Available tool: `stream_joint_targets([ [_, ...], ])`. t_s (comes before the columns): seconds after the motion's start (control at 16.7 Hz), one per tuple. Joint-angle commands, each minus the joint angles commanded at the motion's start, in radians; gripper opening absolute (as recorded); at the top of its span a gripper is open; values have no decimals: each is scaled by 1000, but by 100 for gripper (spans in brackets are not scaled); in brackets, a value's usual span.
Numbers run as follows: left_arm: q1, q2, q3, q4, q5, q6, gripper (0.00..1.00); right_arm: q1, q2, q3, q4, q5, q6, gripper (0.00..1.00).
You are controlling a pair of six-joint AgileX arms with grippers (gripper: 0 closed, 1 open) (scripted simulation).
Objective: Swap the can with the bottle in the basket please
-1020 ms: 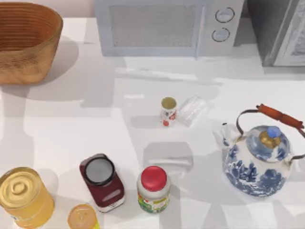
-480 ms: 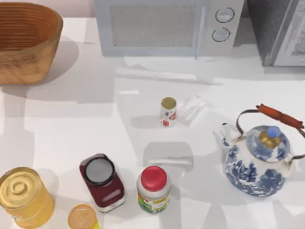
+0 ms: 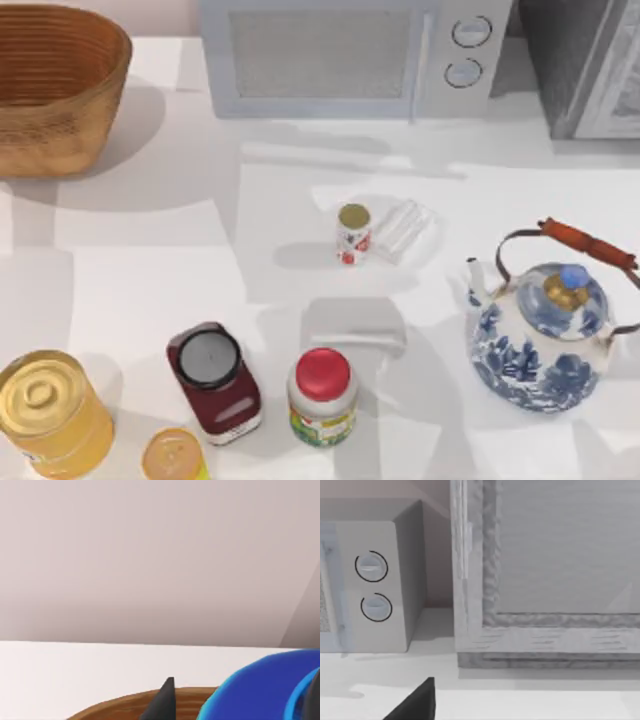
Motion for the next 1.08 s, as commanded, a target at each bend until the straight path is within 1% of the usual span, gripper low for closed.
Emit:
stream_joint_targets([
  [0.12, -5, 30, 4, 28, -6, -3, 0, 0, 0, 0, 0, 0, 0, 100],
  [0.36, -5, 35, 4, 32, -6, -3, 0, 0, 0, 0, 0, 0, 0, 100],
  [1.08, -5, 35, 4, 32, -6, -3, 90, 0, 0, 0, 0, 0, 0, 100],
])
